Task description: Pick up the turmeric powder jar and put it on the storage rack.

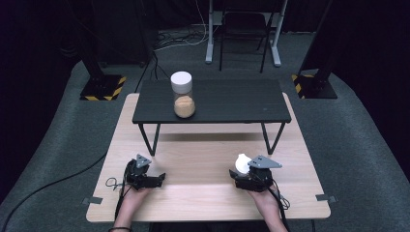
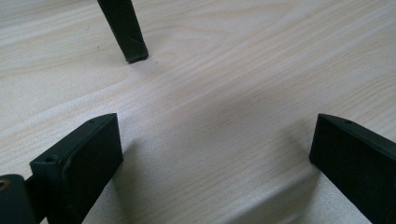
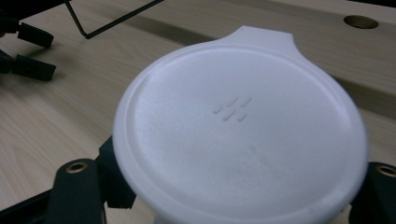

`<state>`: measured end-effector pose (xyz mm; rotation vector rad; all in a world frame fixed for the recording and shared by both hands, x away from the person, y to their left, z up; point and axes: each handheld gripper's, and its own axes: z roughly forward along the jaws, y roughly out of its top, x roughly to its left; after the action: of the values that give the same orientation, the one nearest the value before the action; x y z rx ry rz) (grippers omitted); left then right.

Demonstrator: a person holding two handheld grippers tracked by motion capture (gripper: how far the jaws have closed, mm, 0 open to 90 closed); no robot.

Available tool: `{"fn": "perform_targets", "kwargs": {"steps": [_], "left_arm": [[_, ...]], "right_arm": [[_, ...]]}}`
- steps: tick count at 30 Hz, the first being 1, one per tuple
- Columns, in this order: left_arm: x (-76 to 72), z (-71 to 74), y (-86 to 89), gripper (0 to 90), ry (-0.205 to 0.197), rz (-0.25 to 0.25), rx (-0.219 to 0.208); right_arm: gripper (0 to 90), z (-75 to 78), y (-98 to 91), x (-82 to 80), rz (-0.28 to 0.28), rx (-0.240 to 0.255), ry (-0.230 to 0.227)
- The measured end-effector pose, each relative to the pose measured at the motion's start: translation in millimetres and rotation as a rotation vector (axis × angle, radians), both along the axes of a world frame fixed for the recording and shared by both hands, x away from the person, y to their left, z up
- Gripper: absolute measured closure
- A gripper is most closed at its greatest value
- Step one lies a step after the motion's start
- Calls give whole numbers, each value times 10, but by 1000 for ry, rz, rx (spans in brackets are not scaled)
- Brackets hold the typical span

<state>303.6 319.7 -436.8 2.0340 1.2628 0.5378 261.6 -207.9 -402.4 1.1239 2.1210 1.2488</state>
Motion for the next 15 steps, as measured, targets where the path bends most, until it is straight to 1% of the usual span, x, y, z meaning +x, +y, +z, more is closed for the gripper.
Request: {"fn": "perform_targets", "kwargs": {"steps": [1, 3, 6, 9, 15], "left_arm": [[-1, -2, -1, 20, 0, 1, -2], [-1, -1, -1, 20, 0, 1, -1], [-1, -1, -1, 20, 0, 1, -2], [0, -1, 0, 20, 0, 0, -1], [0, -1, 0, 20, 0, 0, -1]], "right_arm": [[286, 0, -5, -4, -2, 2, -3], [290, 16, 2, -4, 2, -10, -4], [291, 54, 6, 10, 8, -22, 7], [292, 85, -8, 10, 11, -23, 12], [293, 233, -75, 14, 13, -18, 22]]}}
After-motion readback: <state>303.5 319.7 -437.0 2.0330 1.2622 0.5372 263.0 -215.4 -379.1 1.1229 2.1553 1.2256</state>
